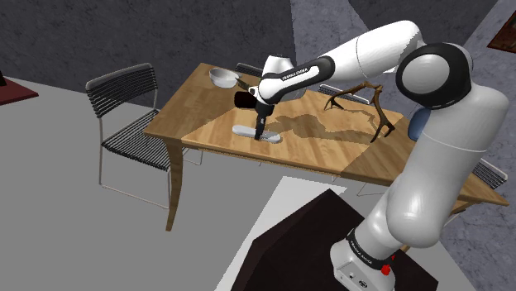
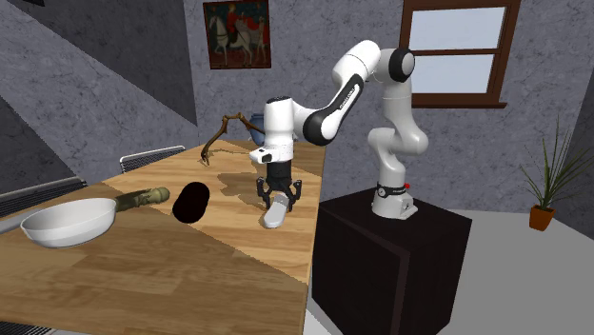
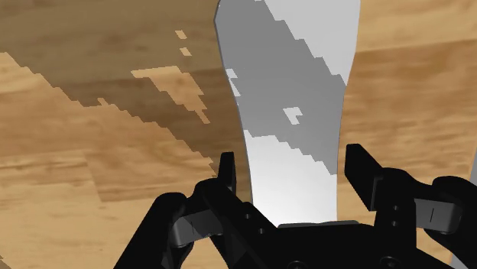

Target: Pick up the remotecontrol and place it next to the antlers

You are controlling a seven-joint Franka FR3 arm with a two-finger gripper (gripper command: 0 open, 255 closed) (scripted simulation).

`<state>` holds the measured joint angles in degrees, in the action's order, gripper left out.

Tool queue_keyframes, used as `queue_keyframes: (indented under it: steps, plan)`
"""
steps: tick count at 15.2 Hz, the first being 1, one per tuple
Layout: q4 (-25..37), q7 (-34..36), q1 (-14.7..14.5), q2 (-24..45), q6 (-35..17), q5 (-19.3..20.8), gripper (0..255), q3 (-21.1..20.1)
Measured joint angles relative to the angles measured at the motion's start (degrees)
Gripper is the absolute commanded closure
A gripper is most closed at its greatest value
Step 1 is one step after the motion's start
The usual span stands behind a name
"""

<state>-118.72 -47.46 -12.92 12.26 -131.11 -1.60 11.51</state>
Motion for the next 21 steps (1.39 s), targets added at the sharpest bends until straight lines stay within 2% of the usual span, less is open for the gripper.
queue_keyframes:
  steps: [21]
  plan:
    - [7.37,1.14,-0.47,-7.09,14.29,1.78,255,0.25]
